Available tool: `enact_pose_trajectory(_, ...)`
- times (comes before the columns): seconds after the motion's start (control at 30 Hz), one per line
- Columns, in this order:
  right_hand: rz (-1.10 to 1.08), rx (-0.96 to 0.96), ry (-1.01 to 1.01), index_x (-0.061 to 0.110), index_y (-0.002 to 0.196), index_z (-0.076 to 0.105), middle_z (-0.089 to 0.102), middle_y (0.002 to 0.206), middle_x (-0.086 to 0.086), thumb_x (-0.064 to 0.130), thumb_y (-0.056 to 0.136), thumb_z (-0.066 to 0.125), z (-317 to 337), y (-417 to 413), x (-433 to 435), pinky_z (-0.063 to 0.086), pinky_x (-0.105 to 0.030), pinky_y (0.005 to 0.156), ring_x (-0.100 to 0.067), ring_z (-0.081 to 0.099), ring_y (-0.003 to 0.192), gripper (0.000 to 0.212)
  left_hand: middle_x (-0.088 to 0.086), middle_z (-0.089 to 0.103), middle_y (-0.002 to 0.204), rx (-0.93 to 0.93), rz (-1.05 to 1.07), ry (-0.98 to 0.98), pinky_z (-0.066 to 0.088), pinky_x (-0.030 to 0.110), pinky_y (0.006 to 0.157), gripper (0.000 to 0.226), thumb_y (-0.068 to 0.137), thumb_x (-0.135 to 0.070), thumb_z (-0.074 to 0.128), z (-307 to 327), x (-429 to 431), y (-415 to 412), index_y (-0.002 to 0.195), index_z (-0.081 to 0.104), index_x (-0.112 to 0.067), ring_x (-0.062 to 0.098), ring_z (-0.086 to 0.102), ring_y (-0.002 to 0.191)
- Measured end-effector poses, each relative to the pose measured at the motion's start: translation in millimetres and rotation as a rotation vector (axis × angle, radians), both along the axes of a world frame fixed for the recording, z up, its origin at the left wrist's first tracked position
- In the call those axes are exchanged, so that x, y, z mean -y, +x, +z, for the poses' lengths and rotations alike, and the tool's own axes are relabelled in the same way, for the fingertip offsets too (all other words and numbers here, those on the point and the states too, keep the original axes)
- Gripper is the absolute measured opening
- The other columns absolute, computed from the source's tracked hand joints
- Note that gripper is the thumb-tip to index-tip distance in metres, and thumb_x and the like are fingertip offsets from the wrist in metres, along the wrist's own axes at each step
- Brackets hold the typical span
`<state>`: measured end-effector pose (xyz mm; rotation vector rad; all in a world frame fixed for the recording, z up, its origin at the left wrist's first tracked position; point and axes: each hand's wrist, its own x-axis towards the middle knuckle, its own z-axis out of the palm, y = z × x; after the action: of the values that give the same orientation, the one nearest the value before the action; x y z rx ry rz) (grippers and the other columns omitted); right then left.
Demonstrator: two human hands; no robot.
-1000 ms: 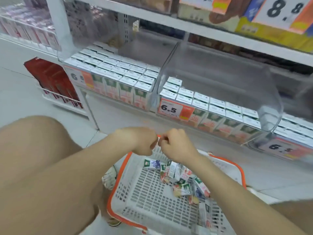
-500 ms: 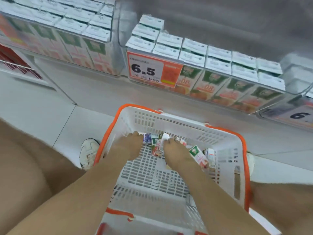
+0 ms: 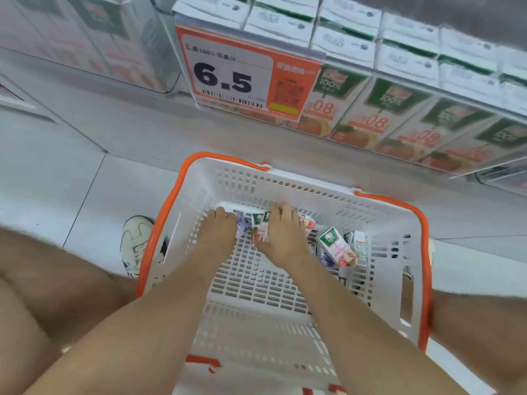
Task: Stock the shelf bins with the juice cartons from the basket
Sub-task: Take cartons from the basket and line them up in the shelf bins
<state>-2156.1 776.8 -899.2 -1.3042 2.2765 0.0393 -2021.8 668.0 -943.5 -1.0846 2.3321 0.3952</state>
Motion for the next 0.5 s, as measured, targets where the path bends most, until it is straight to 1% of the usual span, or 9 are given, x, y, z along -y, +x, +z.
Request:
enact_pose_trajectory(0.1,0.029,-0.004,-0.061,0.015,0.135,0.043,0.043,0.132,-0.008,0.038,0.072,0.09,1,-1,-7,0.042,-0.041,0.104,-0.03,0.042,0.121,0.082,0.016,0.047,0.137,0.0,0.015,0.013,0.042,0.036,0.106,0.05,0.098,-0.018,0.07,1,-7,-3,0.138,0.043,-0.004,0.033,0.049,0.129)
enact_pose_trajectory(0.2,0.114,0.037,-0.045,0.023,0.122,0.041,0.057,0.121,-0.003,0.026,0.074,0.091,6,-1,-14,0.039,-0.038,0.094,-0.027,0.048,0.114,0.069,0.018,0.056,0.127,-0.106,0.165,0.103,0.05,0.039,0.079,0.056,0.092,-0.004,0.073,2,-9,-2,0.134,0.036,-0.005,0.036,0.063,0.11)
enact_pose_trajectory(0.27,0.114,0.107,-0.012,0.025,0.114,0.045,0.059,0.106,0.0,0.018,0.08,0.087,13,-2,-18,0.036,-0.037,0.084,-0.026,0.052,0.107,0.055,0.019,0.057,0.122,-0.131,0.209,0.128,0.047,0.037,0.072,0.069,0.089,0.001,0.073,2,-10,0,0.142,0.028,-0.004,0.036,0.066,0.103)
enact_pose_trajectory(0.33,0.045,0.212,0.026,0.027,0.114,0.046,0.052,0.098,0.002,0.012,0.085,0.083,17,-4,-20,0.04,-0.037,0.076,-0.025,0.056,0.095,0.05,0.019,0.057,0.129,-0.084,0.194,0.168,0.051,0.037,0.08,0.081,0.09,0.0,0.07,6,-12,3,0.153,0.02,-0.001,0.035,0.064,0.112)
enact_pose_trajectory(0.37,-0.008,0.27,0.028,0.03,0.118,0.045,0.052,0.097,0.003,0.011,0.086,0.081,19,-5,-20,0.045,-0.037,0.073,-0.024,0.059,0.089,0.051,0.018,0.057,0.134,-0.059,0.166,0.189,0.053,0.038,0.089,0.077,0.091,-0.005,0.069,9,-12,4,0.154,0.025,-0.002,0.035,0.062,0.119)
enact_pose_trajectory(0.4,-0.062,0.324,0.014,0.032,0.123,0.045,0.054,0.097,0.002,0.01,0.086,0.079,23,-6,-19,0.049,-0.037,0.071,-0.023,0.062,0.085,0.055,0.017,0.057,0.138,-0.028,0.135,0.211,0.054,0.039,0.097,0.068,0.093,-0.014,0.07,16,-12,5,0.151,0.036,-0.004,0.034,0.059,0.125)
enact_pose_trajectory(0.43,-0.105,0.372,-0.011,0.032,0.129,0.047,0.058,0.101,0.001,0.009,0.087,0.078,28,-7,-18,0.052,-0.036,0.07,-0.022,0.065,0.083,0.058,0.015,0.056,0.139,-0.005,0.108,0.233,0.053,0.041,0.103,0.059,0.094,-0.026,0.07,25,-12,5,0.144,0.045,-0.006,0.033,0.057,0.128)
enact_pose_trajectory(0.47,-0.138,0.406,-0.03,0.029,0.136,0.05,0.063,0.109,-0.002,0.009,0.087,0.078,34,-9,-16,0.054,-0.034,0.071,-0.021,0.068,0.083,0.06,0.015,0.055,0.141,0.008,0.091,0.252,0.052,0.043,0.105,0.057,0.095,-0.037,0.07,35,-11,5,0.14,0.05,-0.008,0.033,0.055,0.129)
enact_pose_trajectory(0.5,-0.159,0.431,-0.048,0.024,0.139,0.054,0.066,0.118,-0.006,0.009,0.087,0.078,43,-12,-14,0.054,-0.032,0.076,-0.021,0.069,0.088,0.059,0.014,0.053,0.143,0.009,0.074,0.277,0.051,0.043,0.107,0.059,0.096,-0.042,0.069,46,-10,4,0.141,0.05,-0.008,0.033,0.054,0.131)
